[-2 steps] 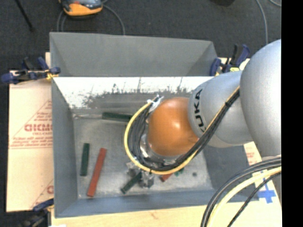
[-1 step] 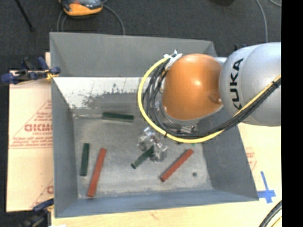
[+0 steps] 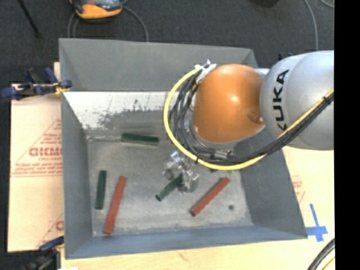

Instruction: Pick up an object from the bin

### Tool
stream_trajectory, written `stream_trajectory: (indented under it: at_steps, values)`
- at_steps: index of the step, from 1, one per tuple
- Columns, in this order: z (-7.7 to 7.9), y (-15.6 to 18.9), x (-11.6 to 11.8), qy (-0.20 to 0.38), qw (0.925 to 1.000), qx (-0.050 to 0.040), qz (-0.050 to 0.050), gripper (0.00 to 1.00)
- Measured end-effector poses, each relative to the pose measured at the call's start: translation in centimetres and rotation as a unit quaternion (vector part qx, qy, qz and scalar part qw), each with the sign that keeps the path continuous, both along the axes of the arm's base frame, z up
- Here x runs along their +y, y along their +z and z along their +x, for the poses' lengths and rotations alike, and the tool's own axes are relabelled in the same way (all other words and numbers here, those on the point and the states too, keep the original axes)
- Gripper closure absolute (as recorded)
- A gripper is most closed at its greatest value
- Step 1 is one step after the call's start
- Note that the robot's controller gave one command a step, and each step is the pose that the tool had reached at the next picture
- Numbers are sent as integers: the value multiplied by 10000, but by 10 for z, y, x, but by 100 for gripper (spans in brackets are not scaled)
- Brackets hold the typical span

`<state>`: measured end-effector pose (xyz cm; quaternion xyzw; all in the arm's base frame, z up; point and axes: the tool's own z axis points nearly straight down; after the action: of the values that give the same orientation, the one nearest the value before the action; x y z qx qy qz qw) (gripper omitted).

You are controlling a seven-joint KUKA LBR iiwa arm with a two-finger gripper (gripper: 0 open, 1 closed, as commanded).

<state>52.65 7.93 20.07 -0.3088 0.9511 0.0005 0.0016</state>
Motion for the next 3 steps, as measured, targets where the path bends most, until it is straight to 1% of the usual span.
stream_trajectory:
  at_steps: [1, 2, 3]
  values:
    - [-2, -36, -3, -174, 9998, -24, 2, 100]
    - [-8, -95, -28, -361, 9993, -25, 3, 100]
    - [15, -123, -41, -830, 9966, 8, 0, 100]
